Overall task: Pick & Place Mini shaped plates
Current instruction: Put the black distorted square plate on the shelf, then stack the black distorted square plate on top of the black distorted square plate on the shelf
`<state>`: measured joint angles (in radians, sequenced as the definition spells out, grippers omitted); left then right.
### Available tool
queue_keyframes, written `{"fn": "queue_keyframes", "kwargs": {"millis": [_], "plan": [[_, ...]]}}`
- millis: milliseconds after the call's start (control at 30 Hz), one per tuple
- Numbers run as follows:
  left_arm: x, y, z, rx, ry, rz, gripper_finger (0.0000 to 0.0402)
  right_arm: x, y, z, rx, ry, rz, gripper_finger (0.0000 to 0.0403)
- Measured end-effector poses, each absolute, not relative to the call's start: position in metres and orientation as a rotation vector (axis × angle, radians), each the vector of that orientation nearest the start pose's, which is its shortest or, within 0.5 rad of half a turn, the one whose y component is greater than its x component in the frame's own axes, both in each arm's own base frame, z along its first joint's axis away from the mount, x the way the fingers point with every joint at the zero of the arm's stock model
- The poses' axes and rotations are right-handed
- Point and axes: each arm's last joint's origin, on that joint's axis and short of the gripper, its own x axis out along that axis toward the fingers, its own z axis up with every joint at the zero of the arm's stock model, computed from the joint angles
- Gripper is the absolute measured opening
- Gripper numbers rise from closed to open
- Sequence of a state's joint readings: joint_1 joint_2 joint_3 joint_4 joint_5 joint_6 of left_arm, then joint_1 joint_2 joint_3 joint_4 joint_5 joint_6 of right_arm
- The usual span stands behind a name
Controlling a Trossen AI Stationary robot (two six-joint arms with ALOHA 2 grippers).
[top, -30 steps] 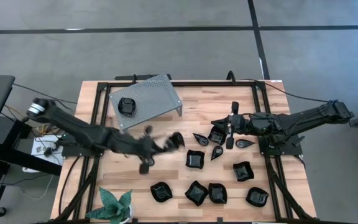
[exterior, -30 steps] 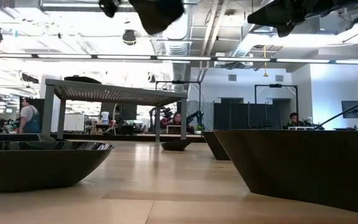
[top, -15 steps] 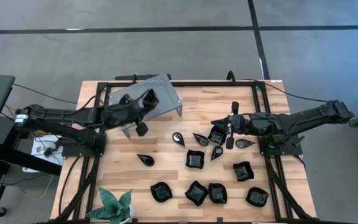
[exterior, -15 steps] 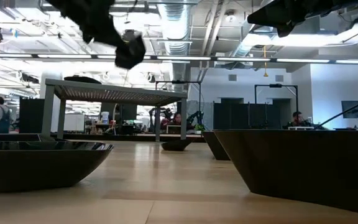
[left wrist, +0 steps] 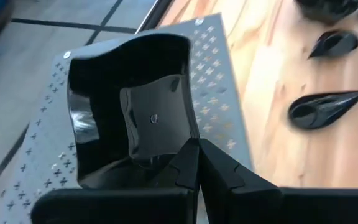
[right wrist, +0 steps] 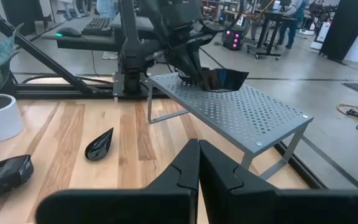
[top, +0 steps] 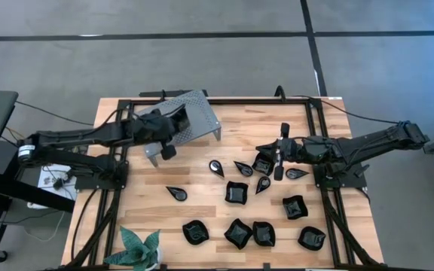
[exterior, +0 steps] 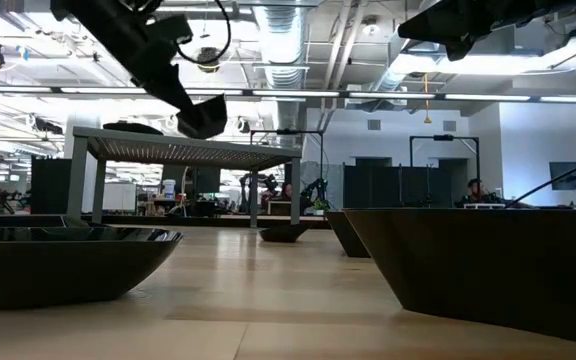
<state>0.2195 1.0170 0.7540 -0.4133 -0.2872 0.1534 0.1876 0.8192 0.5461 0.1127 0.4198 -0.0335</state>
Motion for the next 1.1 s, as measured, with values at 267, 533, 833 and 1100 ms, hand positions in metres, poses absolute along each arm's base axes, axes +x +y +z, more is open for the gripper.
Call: {"fn": "queue_keyframes", "kwargs": {"millis": [267, 533, 833, 1100], "plan": [[0.205, 0.066, 0.253, 0.202, 0.788, 0.460, 0.0020, 0.185, 0.023, 0.272, -0.076, 0.166, -0.229, 0.0000], [0.205, 0.068, 0.252, 0.230, 0.804, 0.523, 0.0054, 0.193, 0.024, 0.264, -0.088, 0.205, -0.233, 0.0000], [0.215, 0.045, 0.259, 0.266, 0.701, 0.435, 0.0087, 0.199, 0.022, 0.266, -0.074, 0.164, -0.250, 0.0000], [0.218, 0.008, 0.277, 0.289, 0.525, 0.302, 0.0086, 0.204, 0.023, 0.262, -0.027, 0.165, -0.252, 0.0033]]}}
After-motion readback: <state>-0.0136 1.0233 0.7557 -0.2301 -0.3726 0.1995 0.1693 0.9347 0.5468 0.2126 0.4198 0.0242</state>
